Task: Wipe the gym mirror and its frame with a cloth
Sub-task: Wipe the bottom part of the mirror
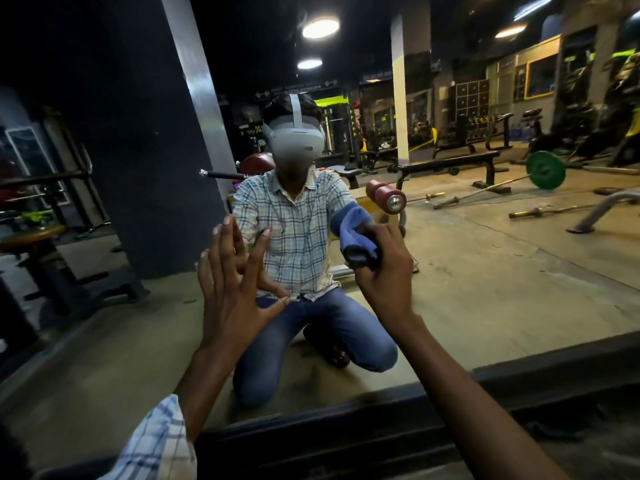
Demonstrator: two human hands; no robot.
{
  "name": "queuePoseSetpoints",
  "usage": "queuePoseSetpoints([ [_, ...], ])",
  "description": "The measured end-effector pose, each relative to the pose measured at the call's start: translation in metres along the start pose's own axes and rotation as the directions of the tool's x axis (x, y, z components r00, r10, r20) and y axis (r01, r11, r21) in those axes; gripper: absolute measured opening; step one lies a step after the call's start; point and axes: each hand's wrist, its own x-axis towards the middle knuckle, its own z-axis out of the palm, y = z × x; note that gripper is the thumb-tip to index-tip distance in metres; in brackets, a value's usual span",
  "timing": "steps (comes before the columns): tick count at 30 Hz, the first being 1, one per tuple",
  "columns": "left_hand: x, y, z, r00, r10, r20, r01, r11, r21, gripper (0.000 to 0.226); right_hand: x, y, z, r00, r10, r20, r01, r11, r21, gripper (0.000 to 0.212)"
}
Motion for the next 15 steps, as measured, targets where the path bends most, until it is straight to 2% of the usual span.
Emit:
queuePoseSetpoints([
  [10,-0.001,-0.004,0.0,1.0,-0.017,0.022,0.017,1.0,-0.006,0.114,-0.001,-0.007,-0.009,0.996,0.001,0.089,0.001,1.0,-0.028,0.04],
  [15,-0.001,-0.005,0.001,1.0,-0.014,0.018,0.014,1.0,-0.005,0.121,0.0,-0.012,-0.008,0.998,0.007,0.058,-0.002,0.996,-0.085,0.039],
])
